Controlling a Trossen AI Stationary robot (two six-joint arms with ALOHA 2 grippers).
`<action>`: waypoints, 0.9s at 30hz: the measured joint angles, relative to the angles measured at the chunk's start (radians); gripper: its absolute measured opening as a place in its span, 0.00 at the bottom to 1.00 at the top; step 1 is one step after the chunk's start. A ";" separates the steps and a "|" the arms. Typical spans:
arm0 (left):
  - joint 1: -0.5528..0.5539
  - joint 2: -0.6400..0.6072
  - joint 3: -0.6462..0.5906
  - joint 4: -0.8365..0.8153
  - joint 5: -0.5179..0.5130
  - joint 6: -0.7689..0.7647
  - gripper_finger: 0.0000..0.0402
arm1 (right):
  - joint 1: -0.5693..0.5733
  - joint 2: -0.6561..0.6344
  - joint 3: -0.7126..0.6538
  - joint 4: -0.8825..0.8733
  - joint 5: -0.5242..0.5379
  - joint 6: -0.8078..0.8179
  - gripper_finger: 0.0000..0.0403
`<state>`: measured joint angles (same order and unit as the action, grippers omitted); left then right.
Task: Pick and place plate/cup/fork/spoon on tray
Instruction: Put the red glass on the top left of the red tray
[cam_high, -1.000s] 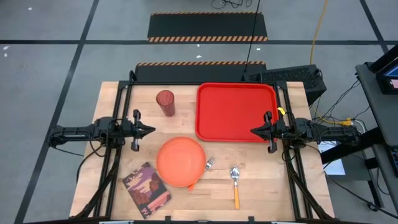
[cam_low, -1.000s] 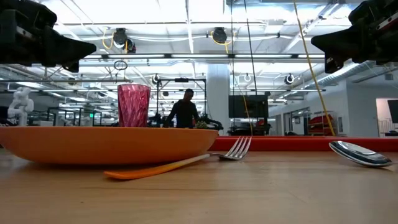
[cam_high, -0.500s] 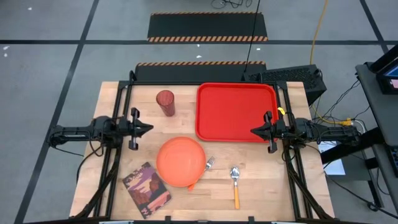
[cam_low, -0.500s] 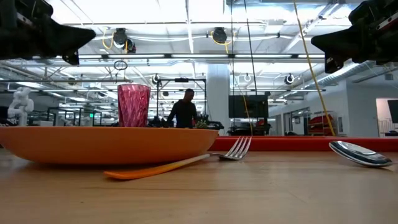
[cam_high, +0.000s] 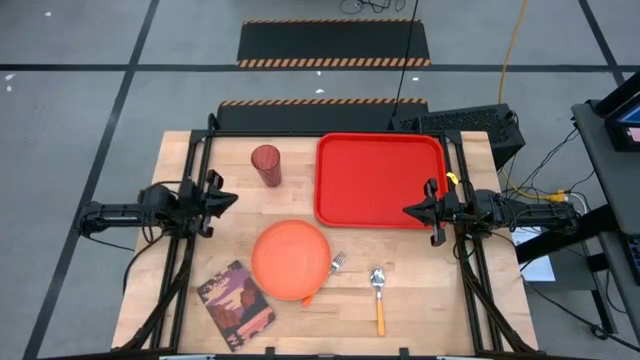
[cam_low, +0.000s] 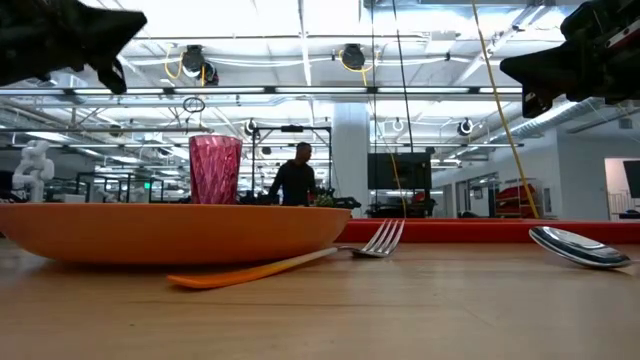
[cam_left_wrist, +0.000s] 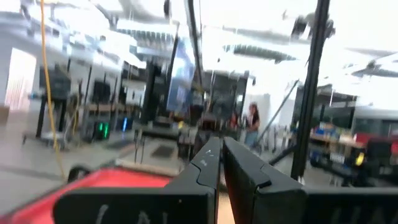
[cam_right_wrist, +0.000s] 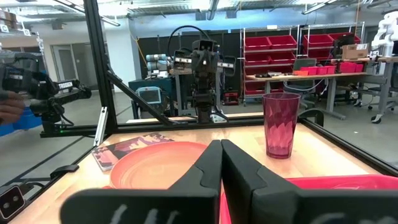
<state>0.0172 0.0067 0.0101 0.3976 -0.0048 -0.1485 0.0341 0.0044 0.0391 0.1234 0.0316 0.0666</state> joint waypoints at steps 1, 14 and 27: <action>0.000 0.000 0.000 0.028 0.000 0.000 0.06 | 0.000 0.000 0.000 0.000 0.001 0.000 0.00; 0.000 0.138 0.361 -0.144 0.003 0.147 0.06 | 0.000 0.006 0.000 0.000 0.003 0.010 0.00; 0.000 0.593 0.978 -0.562 -0.074 0.306 0.06 | 0.000 0.009 0.000 0.000 0.160 -0.041 0.00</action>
<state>0.0175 0.5995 0.9880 -0.1643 -0.0787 0.1576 0.0345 0.0132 0.0391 0.1230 0.1916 0.0259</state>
